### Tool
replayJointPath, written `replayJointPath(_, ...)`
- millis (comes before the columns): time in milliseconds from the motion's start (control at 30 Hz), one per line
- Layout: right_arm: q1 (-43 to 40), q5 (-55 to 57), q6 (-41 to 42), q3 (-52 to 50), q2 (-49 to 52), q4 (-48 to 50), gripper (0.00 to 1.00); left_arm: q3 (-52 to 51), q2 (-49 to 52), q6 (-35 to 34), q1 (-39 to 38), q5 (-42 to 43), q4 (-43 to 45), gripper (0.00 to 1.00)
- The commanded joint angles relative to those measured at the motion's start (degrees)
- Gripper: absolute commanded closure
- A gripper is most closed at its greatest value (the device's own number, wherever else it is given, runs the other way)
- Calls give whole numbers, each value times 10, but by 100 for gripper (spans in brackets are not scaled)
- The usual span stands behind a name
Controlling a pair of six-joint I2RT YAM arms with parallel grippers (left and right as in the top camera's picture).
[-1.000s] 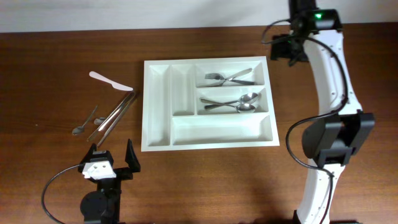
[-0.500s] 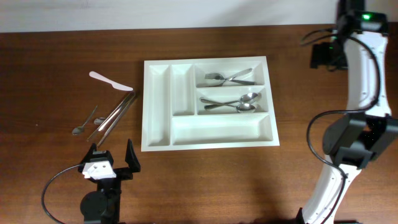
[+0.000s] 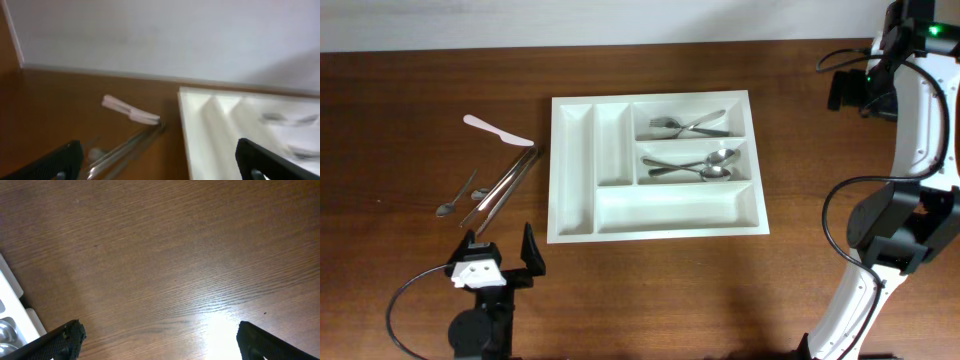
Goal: Pack container
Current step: 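Move the left gripper over the metal tongs left of the tray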
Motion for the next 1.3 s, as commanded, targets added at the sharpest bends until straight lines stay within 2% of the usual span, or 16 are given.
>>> replayJointPath(0,3,-7,-4,3,-17,-2,1,4,-4,-3,3,100,79,1)
replayJointPath(67,3,-8,-4,3,-17,-2,1,21,-3,-10,3,109,82,1)
replayJointPath(267,3,-8,-4,3,-17,-2,1,154,65,19,3,4,-77,1)
replayJointPath(367,3,-8,-4,3,-17,-2,1,256,159,23,3,-50,-143,1)
replayJointPath(467,3,-7,-4,3,-17,-2,1,351,264,25,3,-68,-200,1)
replayJointPath(667,3,-7,-4,3,-17,-2,1,558,501,25,3,-58,-376,1)
replayJointPath(800,3,-7,-4,3,-17,-2,1,666,632,25,3,-4,-509,1)
replayJointPath(933,3,-7,-4,3,-17,-2,1,692,714,25,3,37,-569,1)
replayJointPath(1100,3,-7,-4,3,-17,-2,1,692,772,25,3,54,-587,1)
replayJointPath(1267,3,-7,-4,3,-17,-2,1,693,838,95,3,58,-555,1)
